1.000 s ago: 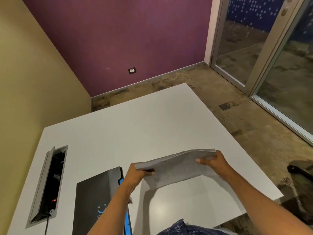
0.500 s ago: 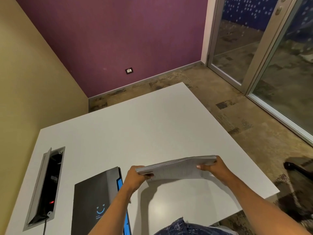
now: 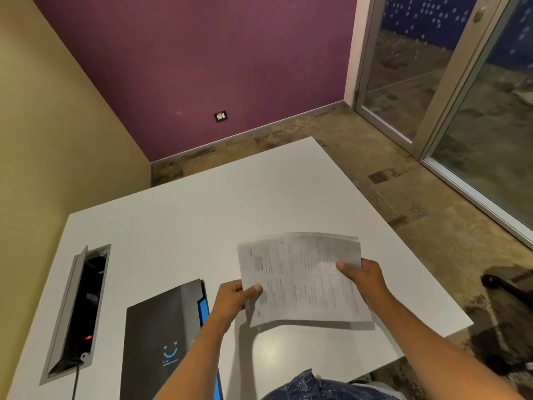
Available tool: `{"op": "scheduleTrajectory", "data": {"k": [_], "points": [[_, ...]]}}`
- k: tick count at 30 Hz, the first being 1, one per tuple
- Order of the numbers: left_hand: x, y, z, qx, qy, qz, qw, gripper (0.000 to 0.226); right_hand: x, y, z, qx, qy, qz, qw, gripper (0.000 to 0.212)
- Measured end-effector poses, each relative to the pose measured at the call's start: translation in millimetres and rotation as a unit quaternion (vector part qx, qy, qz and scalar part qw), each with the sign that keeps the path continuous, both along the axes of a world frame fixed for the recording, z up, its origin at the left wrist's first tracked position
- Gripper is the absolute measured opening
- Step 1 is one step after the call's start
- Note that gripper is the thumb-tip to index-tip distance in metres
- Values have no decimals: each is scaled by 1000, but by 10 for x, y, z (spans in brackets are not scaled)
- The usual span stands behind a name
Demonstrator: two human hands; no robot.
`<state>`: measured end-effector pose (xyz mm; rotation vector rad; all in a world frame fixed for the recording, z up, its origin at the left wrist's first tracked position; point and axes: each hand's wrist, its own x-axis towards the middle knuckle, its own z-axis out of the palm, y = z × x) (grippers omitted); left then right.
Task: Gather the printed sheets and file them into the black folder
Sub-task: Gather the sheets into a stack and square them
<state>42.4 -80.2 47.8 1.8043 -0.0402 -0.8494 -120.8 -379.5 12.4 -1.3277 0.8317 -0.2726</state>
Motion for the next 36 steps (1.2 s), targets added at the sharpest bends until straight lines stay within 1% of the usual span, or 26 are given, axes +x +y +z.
{"op": "scheduleTrajectory", "data": {"k": [2,3,4,5,7,8,10,13,15,17,18,20,22,24,27,29,31,34,36], "points": [[1,-3,1,-13,46,47,998,40,34,20,6,33,-16,-44,998,30],[-4,-12,-9,-50,94,77,991,44,52,33,17,57,-32,-67,996,36],[-13,-27,-8,-105,145,99,979,45,78,59,37,85,-53,-89,991,41],[-25,-55,14,-157,183,117,963,53,101,93,64,115,-75,-104,985,46],[-60,-153,75,-219,225,123,941,76,155,190,109,169,-119,-114,972,53],[-86,-226,119,-228,227,116,940,80,182,246,122,190,-138,-111,966,57],[-158,-396,186,-211,215,109,947,73,226,357,126,211,-159,-109,958,61],[-245,-596,207,-167,205,134,955,66,275,481,88,224,-176,-109,952,63],[-288,-667,228,-166,201,118,958,64,285,538,57,230,-188,-90,951,66],[-327,-707,268,-186,188,103,959,54,268,592,32,236,-194,-70,950,67],[-329,-720,265,-204,178,117,956,47,252,619,22,239,-192,-62,950,68],[-313,-727,237,-225,139,150,953,39,216,665,-8,241,-180,-40,953,70],[-276,-694,203,-180,91,174,964,41,176,680,-41,246,-161,-12,956,70],[-231,-623,175,-129,62,180,973,37,131,643,-70,258,-147,11,955,68],[-170,-506,115,-94,46,155,982,34,19,491,-104,261,-118,15,958,55],[-153,-421,52,-67,43,139,987,35,-72,342,-124,235,-77,11,969,41],[-158,-339,-35,-50,42,124,990,38,-146,203,-141,209,-28,32,977,31],[-218,-246,-149,-39,45,103,993,38,-157,121,-140,148,66,104,981,28],[-273,-212,-208,-22,46,76,996,38,-105,159,-150,96,110,156,977,27]]}}
